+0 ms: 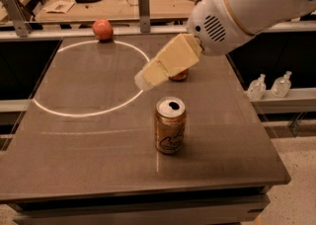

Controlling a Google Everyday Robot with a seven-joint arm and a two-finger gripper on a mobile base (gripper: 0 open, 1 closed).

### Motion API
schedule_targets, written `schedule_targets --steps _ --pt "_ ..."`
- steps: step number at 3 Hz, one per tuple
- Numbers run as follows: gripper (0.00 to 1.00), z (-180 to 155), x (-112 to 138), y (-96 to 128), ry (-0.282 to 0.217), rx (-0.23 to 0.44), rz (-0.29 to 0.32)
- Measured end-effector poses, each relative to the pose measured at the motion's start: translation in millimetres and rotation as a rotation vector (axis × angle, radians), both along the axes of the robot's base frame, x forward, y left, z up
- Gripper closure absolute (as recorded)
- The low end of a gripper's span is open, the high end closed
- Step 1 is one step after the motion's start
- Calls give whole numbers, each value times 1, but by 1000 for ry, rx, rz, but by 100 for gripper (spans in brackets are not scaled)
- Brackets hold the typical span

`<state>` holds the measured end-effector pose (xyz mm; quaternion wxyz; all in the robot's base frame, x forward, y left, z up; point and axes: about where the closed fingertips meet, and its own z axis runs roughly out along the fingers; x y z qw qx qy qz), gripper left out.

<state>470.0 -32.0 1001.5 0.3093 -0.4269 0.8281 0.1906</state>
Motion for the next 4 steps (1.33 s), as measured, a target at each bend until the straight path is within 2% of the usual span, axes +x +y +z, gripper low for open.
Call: schedule_targets --steps 1,2,3,4 --pt "0 0 0 0 0 0 0" --pt "0 -3 1 2 10 5 -47" --pt "0 -15 -6 55 -16 -38 -62" --pt "0 -42 -11 137 -57 -103 -14"
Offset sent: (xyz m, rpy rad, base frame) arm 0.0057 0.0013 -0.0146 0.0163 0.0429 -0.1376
